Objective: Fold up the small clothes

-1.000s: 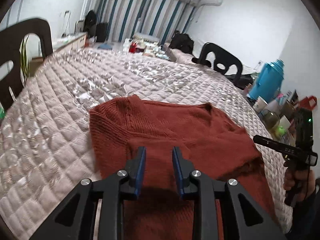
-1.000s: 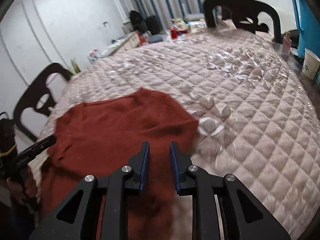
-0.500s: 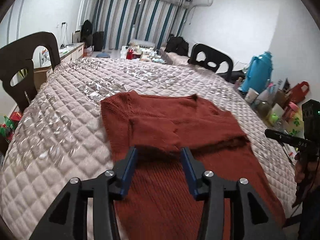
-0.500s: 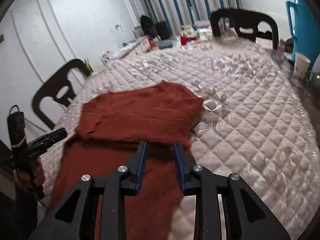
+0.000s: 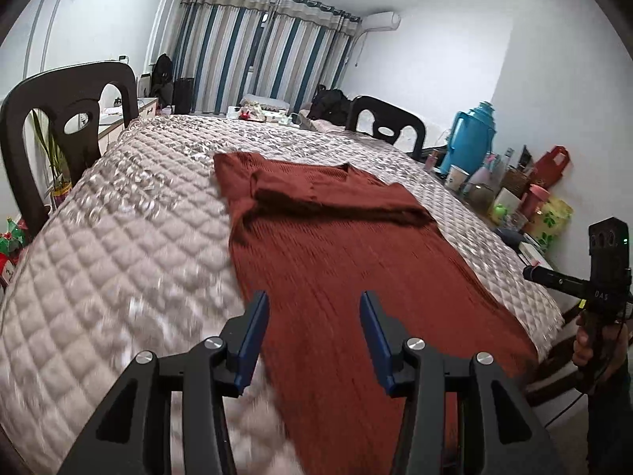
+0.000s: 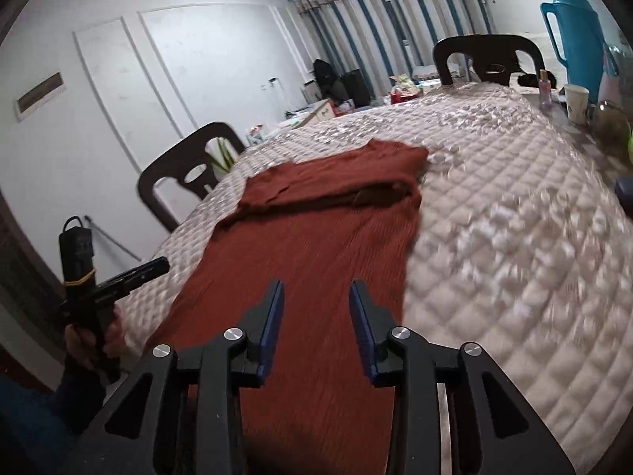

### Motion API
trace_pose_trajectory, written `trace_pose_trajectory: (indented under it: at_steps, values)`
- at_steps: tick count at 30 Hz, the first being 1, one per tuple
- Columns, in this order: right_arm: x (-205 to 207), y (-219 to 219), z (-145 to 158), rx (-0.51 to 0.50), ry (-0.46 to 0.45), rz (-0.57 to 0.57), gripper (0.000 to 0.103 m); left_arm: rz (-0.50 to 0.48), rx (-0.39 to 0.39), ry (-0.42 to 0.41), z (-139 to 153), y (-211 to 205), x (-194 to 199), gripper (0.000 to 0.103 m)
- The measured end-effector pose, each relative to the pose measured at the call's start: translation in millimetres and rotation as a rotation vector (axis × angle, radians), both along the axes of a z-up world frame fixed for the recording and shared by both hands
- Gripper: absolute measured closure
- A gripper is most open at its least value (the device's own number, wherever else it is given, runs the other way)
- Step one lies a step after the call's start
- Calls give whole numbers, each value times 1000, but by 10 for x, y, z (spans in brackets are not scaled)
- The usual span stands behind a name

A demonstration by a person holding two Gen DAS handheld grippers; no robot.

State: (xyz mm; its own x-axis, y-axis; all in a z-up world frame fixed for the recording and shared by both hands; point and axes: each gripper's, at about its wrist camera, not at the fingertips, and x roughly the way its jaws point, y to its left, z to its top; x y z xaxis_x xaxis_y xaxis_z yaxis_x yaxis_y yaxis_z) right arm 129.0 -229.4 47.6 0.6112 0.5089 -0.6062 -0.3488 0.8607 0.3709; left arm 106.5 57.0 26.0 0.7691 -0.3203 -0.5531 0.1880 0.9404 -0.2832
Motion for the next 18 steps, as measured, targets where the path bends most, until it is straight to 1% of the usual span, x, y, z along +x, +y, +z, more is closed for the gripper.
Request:
trace_pose_trajectory:
  at_steps: [5,9,14,15,17,18]
  values:
    - [-414,-50,-180,10,22,54,68,-46,-11,2,-105,1,-396,52]
    - [-725,-93,-310,-27,30,91,68,-76,-32,-3,-166,-11,-692,48]
    - [-1066,-232,-462,-79,42,88,67,-133,-41,-1,-231,-108,-1025,48]
    - [-1089,-248,-495,-88,48,93,66,-141,-43,7,-251,-118,-1076,46]
    - [-1097,-268,-587,-127,82,114,56,-145,-47,29,-316,-121,-1149,44]
    - [-1081,-271,-650,-165,105,117,54,-141,-41,41,-356,-118,-1165,43]
